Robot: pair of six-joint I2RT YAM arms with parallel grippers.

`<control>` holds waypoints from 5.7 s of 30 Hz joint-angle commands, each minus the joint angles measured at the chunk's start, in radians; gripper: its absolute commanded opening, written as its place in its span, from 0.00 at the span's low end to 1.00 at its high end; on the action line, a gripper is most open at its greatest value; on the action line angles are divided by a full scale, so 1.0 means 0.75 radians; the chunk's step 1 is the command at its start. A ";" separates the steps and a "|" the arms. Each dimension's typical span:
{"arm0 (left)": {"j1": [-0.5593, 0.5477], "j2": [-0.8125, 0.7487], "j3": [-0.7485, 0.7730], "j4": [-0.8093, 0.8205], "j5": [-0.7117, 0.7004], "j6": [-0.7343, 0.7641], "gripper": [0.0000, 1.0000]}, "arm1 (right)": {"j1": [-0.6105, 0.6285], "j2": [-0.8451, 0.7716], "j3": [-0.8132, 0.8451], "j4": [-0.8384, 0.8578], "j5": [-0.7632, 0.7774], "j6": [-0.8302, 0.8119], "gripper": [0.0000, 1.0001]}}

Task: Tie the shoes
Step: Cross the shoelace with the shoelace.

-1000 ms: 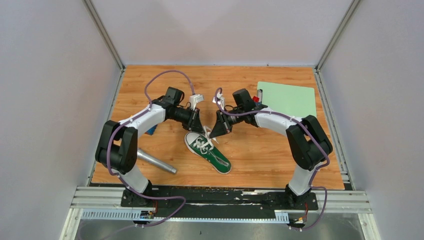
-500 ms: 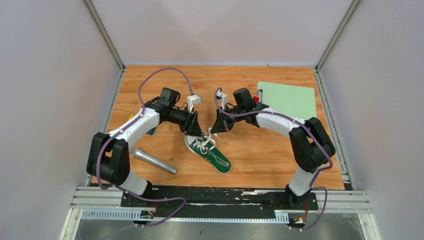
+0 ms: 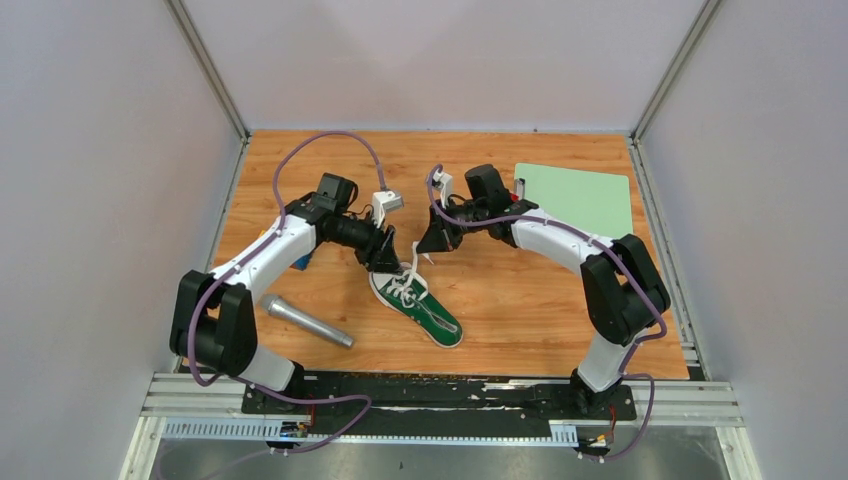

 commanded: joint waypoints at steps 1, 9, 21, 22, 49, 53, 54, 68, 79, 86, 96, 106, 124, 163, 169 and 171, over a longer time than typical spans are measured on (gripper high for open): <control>0.009 0.030 -0.014 0.162 0.036 0.021 0.66 | 0.007 0.014 0.024 0.055 -0.026 -0.023 0.00; -0.002 0.184 -0.025 0.370 0.255 -0.005 0.69 | 0.007 -0.027 -0.002 0.057 -0.062 -0.050 0.01; -0.062 0.267 -0.008 0.207 0.259 0.190 0.46 | 0.006 -0.060 -0.033 0.051 -0.050 -0.068 0.01; -0.063 0.283 -0.001 0.195 0.264 0.203 0.39 | 0.006 -0.062 -0.035 0.051 -0.050 -0.071 0.01; -0.016 0.401 0.099 0.015 0.454 0.085 0.00 | 0.080 0.015 -0.291 0.712 -0.566 0.116 0.00; -0.007 0.473 0.184 -0.264 0.516 0.284 0.02 | 0.081 0.017 -0.286 0.722 -0.616 0.017 0.01; -0.005 0.487 0.193 -0.324 0.518 0.339 0.02 | 0.082 0.016 -0.284 0.712 -0.616 -0.012 0.01; 0.036 0.509 0.180 -0.173 0.564 0.120 0.00 | 0.148 -0.095 -0.300 0.490 -0.306 -0.348 0.00; 0.036 0.621 0.254 -0.295 0.646 0.214 0.00 | 0.191 -0.049 -0.333 0.457 -0.256 -0.628 0.00; 0.036 0.631 0.273 -0.329 0.625 0.242 0.00 | 0.193 -0.086 -0.345 0.299 -0.144 -0.913 0.00; 0.034 0.591 0.266 -0.344 0.581 0.268 0.00 | 0.197 -0.126 -0.282 0.028 0.031 -1.146 0.06; -0.009 0.541 0.226 -0.375 0.494 0.358 0.00 | 0.195 -0.255 -0.246 -0.302 0.140 -1.209 0.36; -0.091 0.411 0.198 -0.350 0.267 0.432 0.00 | 0.114 0.001 -0.165 -0.142 0.132 -1.299 0.44; -0.146 0.095 0.004 -0.101 -0.055 0.296 0.40 | -0.104 -0.048 -0.225 -0.287 -0.093 -1.142 0.00; -0.147 0.078 0.023 -0.155 -0.069 0.344 0.42 | -0.090 -0.060 -0.239 -0.275 -0.088 -1.117 0.09; -0.146 0.072 0.018 -0.158 -0.081 0.355 0.42 | -0.063 -0.028 -0.217 -0.262 -0.073 -1.128 0.16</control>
